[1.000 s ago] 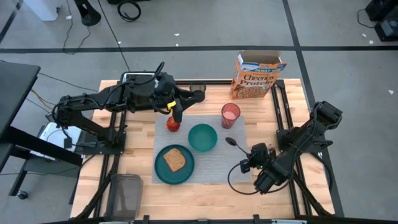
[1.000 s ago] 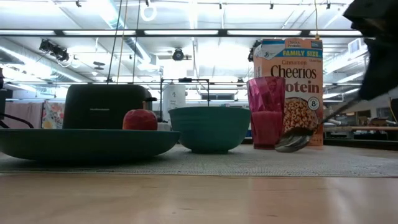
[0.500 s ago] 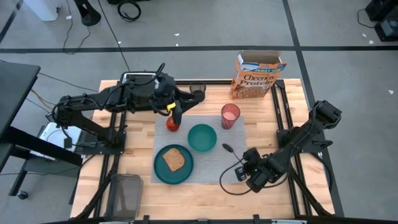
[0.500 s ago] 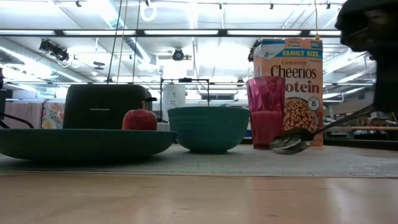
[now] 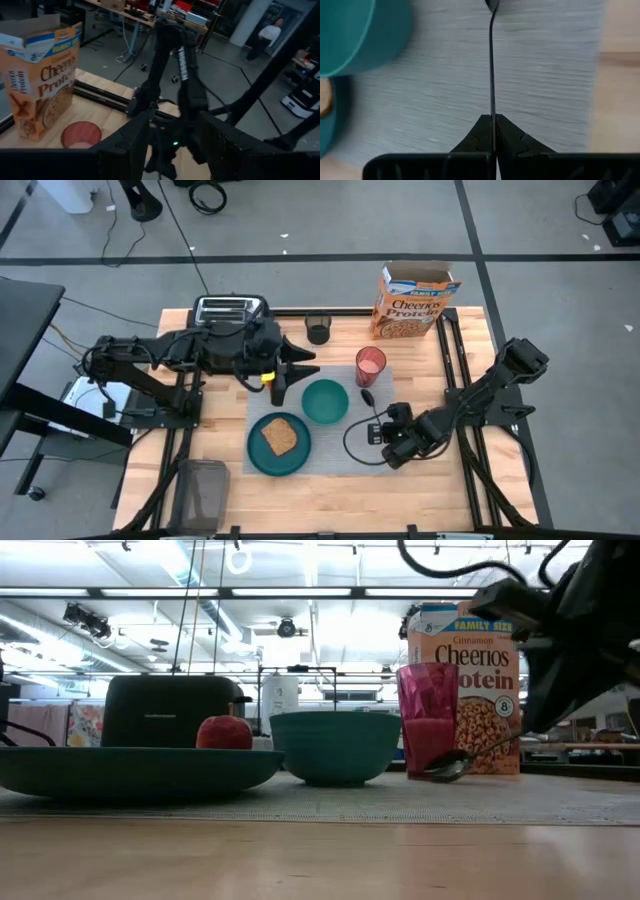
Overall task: Arrange a breakfast setting
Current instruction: Put the black spoon on the gray placemat to the bottom right of the dark green bowl
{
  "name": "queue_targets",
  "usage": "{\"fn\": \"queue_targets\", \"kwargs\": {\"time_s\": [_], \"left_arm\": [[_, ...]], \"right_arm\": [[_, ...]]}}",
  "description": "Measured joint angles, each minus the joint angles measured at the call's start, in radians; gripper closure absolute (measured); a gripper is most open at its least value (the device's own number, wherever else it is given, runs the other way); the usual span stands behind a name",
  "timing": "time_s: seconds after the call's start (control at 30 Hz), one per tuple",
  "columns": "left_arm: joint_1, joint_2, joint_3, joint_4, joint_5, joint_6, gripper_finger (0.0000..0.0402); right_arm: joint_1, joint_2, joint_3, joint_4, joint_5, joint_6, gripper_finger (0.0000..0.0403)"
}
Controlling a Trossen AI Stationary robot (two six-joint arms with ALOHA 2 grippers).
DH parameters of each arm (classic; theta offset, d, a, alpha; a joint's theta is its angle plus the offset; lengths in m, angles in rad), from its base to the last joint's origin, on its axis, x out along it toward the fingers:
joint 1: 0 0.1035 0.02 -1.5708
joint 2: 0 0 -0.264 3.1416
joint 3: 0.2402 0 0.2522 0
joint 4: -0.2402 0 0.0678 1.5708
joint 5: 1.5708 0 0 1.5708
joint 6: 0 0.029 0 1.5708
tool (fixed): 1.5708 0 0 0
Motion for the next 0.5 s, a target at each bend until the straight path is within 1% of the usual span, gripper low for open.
{"fn": "queue_targets", "kwargs": {"time_s": [0.1,0.2,0.27,0.4,0.5], "left_arm": [[-0.014,0.000,0.000,0.001,0.000,0.011,0.0230],[-0.028,0.000,0.000,0.008,-0.001,0.033,0.0230],[-0.034,0.000,0.000,0.016,-0.001,0.039,0.0230],[-0.045,0.000,0.000,0.018,0.000,0.043,0.0230],[-0.045,0.000,0.000,0.018,0.000,0.044,0.0230]], "right_arm": [[-0.026,0.000,-0.060,0.149,-0.033,-0.036,0.0394],[-0.049,0.000,-0.100,0.226,-0.060,-0.022,0.0394],[-0.060,-0.001,-0.124,0.260,-0.073,-0.007,0.0394],[-0.082,-0.001,-0.154,0.337,-0.153,0.005,0.0384],[-0.091,0.000,-0.157,0.345,-0.200,0.004,0.0381]]}}
